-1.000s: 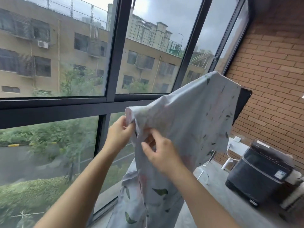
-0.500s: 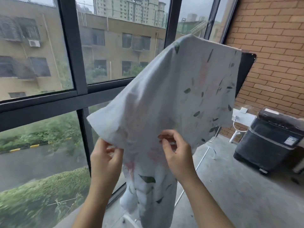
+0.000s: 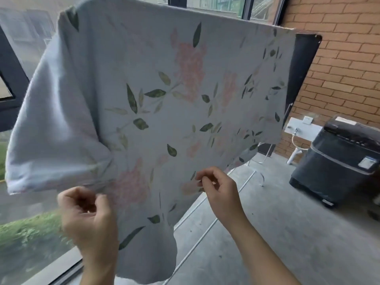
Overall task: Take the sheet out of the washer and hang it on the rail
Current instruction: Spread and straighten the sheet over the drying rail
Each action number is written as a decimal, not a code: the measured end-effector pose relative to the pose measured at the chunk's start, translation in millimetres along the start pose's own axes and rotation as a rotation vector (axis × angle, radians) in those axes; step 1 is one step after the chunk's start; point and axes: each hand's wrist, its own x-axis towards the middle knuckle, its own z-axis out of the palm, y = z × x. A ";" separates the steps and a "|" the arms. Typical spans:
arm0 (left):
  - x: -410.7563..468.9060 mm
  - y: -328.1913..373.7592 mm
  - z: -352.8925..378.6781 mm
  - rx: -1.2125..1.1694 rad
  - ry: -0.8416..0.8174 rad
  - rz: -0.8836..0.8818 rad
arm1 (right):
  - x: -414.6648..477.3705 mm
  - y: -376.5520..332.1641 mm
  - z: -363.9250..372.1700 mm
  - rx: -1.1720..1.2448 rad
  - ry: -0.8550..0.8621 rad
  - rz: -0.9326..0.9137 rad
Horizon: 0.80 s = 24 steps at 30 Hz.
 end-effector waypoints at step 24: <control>-28.6 -51.7 379.4 0.045 -0.505 -0.018 | 267.9 161.0 -152.5 -0.082 0.031 0.087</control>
